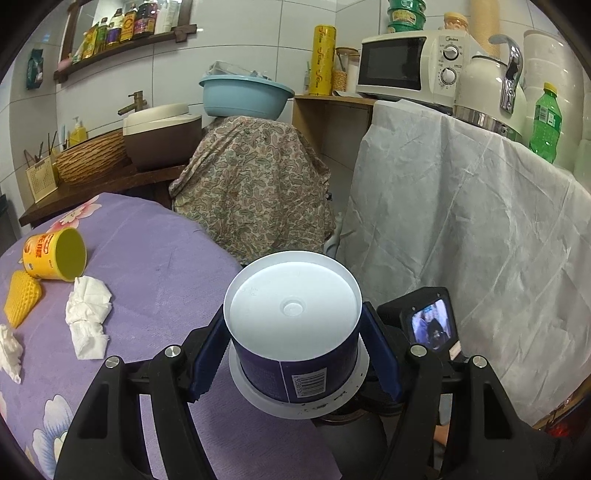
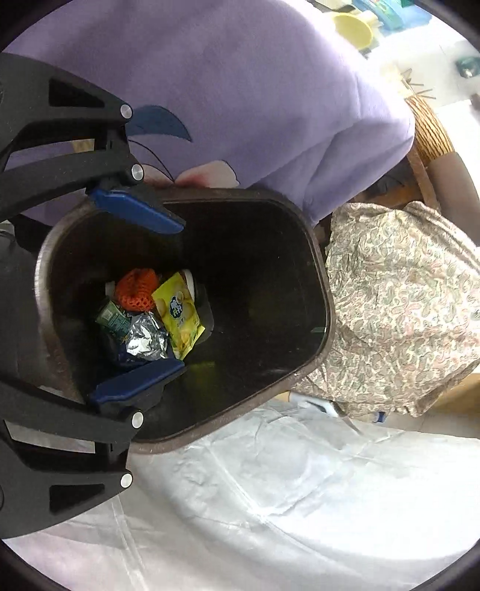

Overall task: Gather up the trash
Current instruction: 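Lower the purple cup over the bin and open the left gripper, then move back to the table and grasp a white tissue with the right gripper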

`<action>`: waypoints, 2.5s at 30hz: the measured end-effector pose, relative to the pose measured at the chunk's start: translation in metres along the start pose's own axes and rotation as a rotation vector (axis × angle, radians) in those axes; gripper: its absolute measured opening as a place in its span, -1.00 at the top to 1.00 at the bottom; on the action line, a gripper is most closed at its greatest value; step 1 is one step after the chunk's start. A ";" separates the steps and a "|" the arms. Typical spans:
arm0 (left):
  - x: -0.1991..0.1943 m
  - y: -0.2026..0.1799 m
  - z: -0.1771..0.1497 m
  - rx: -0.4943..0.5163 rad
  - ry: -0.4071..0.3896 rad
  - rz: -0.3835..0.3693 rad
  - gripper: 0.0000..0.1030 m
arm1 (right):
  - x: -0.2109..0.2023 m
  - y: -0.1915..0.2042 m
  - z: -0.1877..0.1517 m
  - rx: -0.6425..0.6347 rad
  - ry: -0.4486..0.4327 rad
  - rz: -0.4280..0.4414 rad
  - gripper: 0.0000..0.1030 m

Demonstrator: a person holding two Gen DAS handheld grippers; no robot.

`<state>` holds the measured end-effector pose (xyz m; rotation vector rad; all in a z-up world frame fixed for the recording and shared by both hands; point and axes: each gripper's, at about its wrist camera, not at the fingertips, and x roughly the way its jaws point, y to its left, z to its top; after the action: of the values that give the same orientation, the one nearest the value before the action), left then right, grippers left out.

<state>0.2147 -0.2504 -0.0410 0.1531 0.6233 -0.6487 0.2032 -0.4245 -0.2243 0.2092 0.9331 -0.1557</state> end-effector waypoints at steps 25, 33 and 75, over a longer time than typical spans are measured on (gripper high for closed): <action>0.113 -0.035 0.014 0.003 0.260 -0.080 -0.37 | -0.104 -0.036 -0.052 0.083 -0.123 -0.055 -0.53; 0.096 -0.034 0.015 -0.011 0.223 -0.100 -0.68 | -0.118 -0.040 -0.053 0.080 -0.157 -0.068 -0.58; -0.114 0.229 -0.026 -0.178 -0.123 0.446 -0.89 | -0.171 0.198 0.005 -0.361 -0.273 0.239 -0.85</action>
<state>0.2703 -0.0018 -0.0078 0.0808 0.5027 -0.1685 0.1506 -0.2269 -0.0614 -0.0367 0.6438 0.2009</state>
